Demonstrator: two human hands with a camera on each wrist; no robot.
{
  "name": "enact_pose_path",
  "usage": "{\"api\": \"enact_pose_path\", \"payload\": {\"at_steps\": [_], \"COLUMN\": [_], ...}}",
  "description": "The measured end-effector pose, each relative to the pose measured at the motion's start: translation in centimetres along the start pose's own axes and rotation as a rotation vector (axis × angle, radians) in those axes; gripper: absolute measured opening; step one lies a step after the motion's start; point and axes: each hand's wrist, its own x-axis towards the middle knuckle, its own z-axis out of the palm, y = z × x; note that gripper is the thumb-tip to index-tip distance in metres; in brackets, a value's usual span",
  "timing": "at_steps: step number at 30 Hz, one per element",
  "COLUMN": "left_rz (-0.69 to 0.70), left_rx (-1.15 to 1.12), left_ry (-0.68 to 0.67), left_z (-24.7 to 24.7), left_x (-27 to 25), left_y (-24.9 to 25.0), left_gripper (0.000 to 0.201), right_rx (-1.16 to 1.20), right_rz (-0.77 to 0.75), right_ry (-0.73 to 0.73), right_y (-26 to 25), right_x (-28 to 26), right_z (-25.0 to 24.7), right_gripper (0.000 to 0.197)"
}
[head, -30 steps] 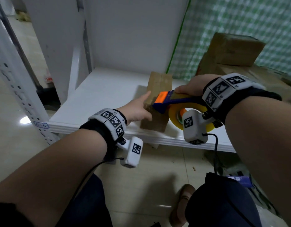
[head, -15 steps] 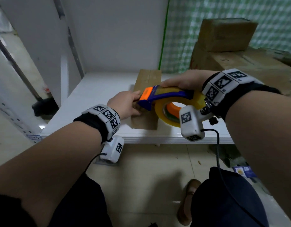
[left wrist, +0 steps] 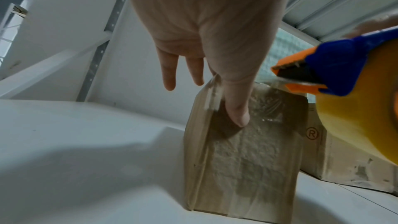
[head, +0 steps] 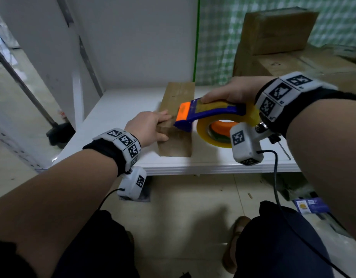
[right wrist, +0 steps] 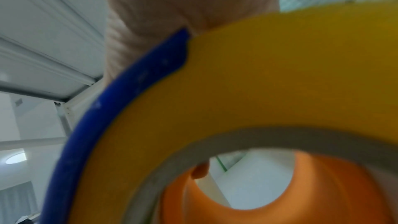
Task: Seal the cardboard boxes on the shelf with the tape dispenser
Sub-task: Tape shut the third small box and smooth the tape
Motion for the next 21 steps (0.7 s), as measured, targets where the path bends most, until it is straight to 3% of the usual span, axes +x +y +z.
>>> {"api": "enact_pose_path", "payload": {"at_steps": [8, 16, 18, 21], "left_rz": [0.013, 0.043, 0.034, 0.053], "left_rx": [0.025, 0.198, 0.276, 0.325], "left_ry": [0.006, -0.059, -0.061, -0.036], "left_z": [0.1, -1.0, -1.6, -1.7], "left_x": [0.2, 0.7, 0.9, 1.2], "left_y": [-0.2, -0.8, -1.3, -1.5], "left_gripper": [0.076, 0.075, 0.071, 0.054], "right_rx": [0.019, 0.033, 0.042, 0.079], "right_rz": [0.065, 0.089, 0.066, 0.03], "right_ry": [0.004, 0.028, 0.026, -0.001], "right_y": [1.9, 2.3, 1.7, 0.8], "right_x": [0.2, 0.6, 0.8, 0.9], "right_z": [0.2, 1.8, 2.8, 4.1], "right_gripper": [0.049, 0.06, 0.062, 0.049]}}
